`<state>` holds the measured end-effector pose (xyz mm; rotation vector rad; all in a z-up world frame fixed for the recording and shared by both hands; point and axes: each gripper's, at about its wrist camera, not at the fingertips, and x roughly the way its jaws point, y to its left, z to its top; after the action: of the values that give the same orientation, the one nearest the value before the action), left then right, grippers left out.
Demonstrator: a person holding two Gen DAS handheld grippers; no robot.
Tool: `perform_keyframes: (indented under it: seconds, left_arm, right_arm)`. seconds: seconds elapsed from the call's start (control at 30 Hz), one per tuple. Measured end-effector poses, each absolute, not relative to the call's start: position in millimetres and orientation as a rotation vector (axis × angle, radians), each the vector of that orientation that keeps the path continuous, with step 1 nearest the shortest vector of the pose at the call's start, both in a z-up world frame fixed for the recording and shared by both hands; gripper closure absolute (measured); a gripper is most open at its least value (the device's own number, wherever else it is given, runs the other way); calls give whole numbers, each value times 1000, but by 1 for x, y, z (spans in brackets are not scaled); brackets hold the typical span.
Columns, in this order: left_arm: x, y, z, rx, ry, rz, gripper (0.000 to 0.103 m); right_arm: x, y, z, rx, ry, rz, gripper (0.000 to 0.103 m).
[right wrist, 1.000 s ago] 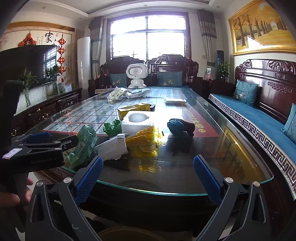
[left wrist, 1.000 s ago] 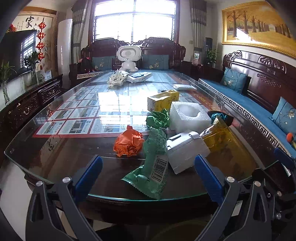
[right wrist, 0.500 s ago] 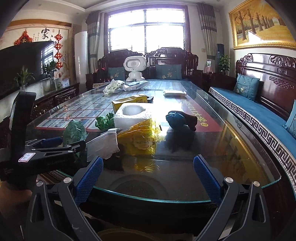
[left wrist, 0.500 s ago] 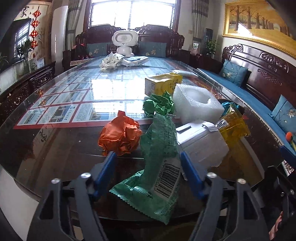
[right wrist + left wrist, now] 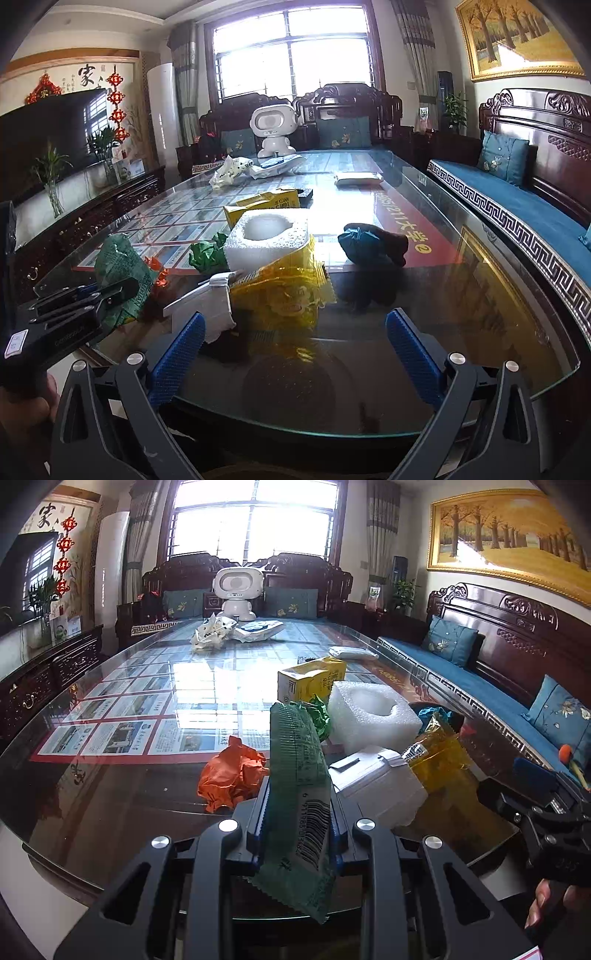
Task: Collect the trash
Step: 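Grasp the green snack wrapper with the left tool while the right grasps the yellow wrapper, then carry both wrappers down over the tan bin beside the table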
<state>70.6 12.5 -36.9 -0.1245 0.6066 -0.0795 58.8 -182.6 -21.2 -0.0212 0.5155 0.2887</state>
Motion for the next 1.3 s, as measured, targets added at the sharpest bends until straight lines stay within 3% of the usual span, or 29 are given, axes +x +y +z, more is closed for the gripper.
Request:
perform_keyframes:
  seconds: [0.37, 0.43, 0.5, 0.6, 0.67, 0.73, 1.3]
  left_arm:
    - [76, 2, -35, -78, 610, -111, 76]
    - [75, 2, -34, -82, 606, -120, 75]
    - [73, 0, -33, -79, 599, -122, 75]
    - [71, -1, -32, -66, 597, -130, 75]
    - [71, -4, -31, -54, 591, -134, 75]
    - [73, -7, -30, -45, 588, -132, 75]
    - [40, -15, -4, -27, 522, -165, 75]
  right_arm:
    - [114, -167, -15, -41, 573, 331, 8]
    - [125, -164, -19, -36, 605, 339, 21]
    - [133, -164, -26, -14, 650, 377, 63]
    - [132, -169, -31, -1, 651, 385, 76]
    - [127, -171, -29, 3, 632, 405, 79]
    - [121, -173, -27, -7, 611, 409, 95]
    - [42, -207, 42, -34, 351, 360, 98]
